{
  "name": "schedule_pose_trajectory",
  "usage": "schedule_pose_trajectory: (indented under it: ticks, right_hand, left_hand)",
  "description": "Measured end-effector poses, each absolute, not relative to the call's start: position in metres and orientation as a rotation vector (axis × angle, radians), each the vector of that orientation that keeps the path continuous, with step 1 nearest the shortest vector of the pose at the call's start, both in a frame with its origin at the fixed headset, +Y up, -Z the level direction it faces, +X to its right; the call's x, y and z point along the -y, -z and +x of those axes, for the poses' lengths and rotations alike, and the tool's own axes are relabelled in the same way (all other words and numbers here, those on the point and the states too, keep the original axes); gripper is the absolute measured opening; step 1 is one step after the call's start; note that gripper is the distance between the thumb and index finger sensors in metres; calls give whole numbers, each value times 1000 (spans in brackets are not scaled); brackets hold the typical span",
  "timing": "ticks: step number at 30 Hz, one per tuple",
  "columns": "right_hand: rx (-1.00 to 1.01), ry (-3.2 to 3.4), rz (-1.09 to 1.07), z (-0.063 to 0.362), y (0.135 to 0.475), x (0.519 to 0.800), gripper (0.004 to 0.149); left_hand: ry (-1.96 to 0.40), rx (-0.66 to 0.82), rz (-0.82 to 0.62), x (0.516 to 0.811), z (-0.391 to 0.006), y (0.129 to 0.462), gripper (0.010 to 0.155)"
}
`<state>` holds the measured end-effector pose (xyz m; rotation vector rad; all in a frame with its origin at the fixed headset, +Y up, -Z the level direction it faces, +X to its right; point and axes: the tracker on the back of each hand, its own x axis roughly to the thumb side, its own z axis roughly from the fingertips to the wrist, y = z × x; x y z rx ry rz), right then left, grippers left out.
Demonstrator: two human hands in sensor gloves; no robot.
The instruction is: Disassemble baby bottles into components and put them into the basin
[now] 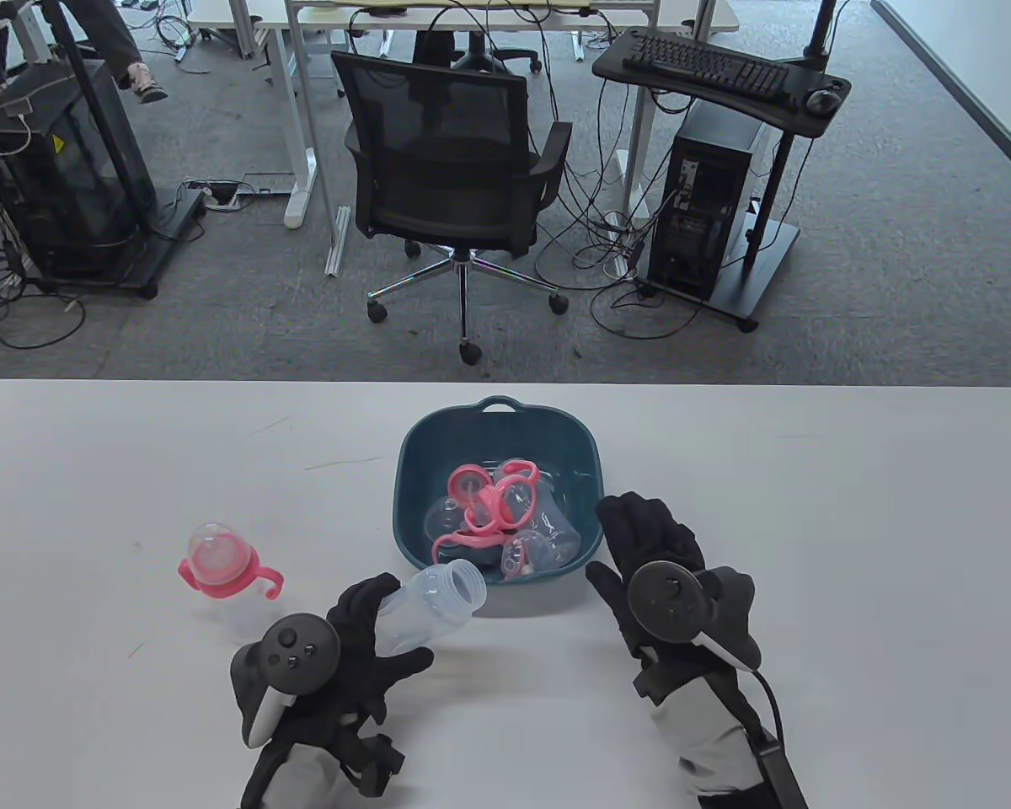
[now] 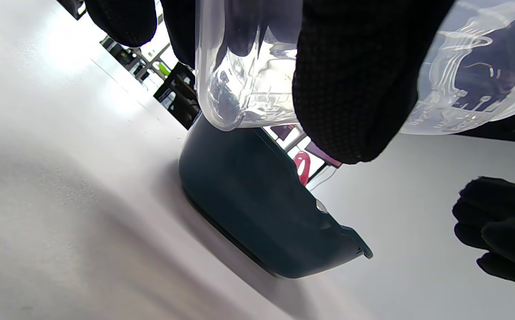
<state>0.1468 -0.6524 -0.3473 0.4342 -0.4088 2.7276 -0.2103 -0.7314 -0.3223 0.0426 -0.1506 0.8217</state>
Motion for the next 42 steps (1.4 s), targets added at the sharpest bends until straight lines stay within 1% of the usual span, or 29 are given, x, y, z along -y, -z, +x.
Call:
schedule_pose_trajectory:
  ticks: [5,10,17,22,25,29,32,34,37,42]
  right_hand:
    - [409,-2712,413,161,331,664,69]
    - [387,-2732,389,176,317,682,69]
    - [375,-2710,349,192,314,695,69]
    - [359,-2666,346,196,312,698,69]
    - [349,-2661,344,198,313,699,69]
    - [347,-2642,333,202,314,700,69]
    - [343,-2632,330,204,314,700,69]
    - [340,-2620,321,206,314,700,69]
    - [335,-2599,302,210,314,700,69]
    - [333,-2578,272,217,313,700,69]
  left_hand:
    - [-836,137,48,731,-212,322,91]
    - [-870,92,72,731,-218,322,90]
    - [-891,35,105,727,-221,320,90]
    - [-899,-1,135,716,-222,319,90]
    - [-895,-27,124,708,-220,325,90]
    - [-854,-69,80,693,-209,339,89]
    - [-807,-93,21,677,-193,359,89]
    - [-720,-114,-8,665,-180,376,89]
    - [-589,-138,-37,655,-166,397,89]
    - [-445,-187,-69,651,-149,433,89]
